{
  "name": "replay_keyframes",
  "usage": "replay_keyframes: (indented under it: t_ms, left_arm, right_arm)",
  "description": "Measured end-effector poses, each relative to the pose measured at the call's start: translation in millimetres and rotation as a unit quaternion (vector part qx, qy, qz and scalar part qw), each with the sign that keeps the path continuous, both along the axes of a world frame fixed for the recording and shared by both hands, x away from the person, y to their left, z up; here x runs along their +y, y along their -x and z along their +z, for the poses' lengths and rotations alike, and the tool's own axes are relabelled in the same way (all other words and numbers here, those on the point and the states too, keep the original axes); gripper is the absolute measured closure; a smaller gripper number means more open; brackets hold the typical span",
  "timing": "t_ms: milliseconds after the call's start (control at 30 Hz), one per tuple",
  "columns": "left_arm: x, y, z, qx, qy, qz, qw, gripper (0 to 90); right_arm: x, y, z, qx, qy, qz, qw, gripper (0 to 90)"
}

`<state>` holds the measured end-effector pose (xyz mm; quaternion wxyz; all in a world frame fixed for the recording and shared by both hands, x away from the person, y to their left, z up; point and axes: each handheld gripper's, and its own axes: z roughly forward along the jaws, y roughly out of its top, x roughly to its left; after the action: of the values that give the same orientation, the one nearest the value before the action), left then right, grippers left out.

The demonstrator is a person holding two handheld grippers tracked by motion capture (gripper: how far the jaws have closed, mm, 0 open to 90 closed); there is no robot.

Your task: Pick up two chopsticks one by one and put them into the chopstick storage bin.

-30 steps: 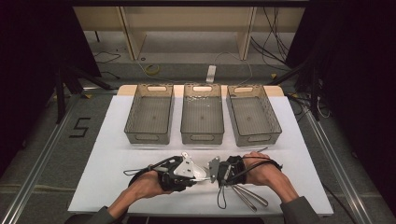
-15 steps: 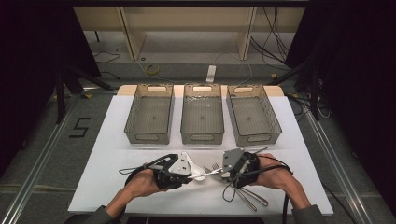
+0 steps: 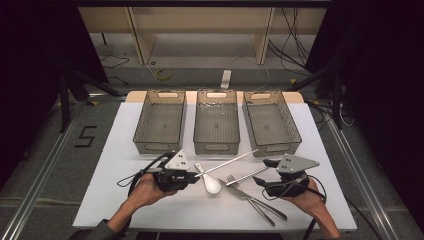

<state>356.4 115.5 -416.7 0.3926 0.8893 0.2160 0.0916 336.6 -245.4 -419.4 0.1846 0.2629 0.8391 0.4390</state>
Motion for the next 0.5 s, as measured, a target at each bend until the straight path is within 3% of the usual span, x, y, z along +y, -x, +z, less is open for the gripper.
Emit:
replay_keyframes:
  t_ms: [167,300,500]
  left_arm:
    - [9.5,-4.7,4.8,-0.001,0.021,0.038,0.999,83.1]
    - [17.1,-9.4,7.2,0.006,0.038,0.058,0.9975,83.1]
    - [28.3,-15.8,12.3,0.0,0.052,0.096,0.994,83.1]
  right_arm:
    - [-3.9,0.4,-6.7,0.024,-0.037,-0.026,0.9987,31.5]
    - [0.2,3.8,-8.6,0.024,-0.037,-0.025,0.9987,30.7]
    - [2.2,7.2,-9.6,0.022,-0.041,-0.028,0.9985,29.8]
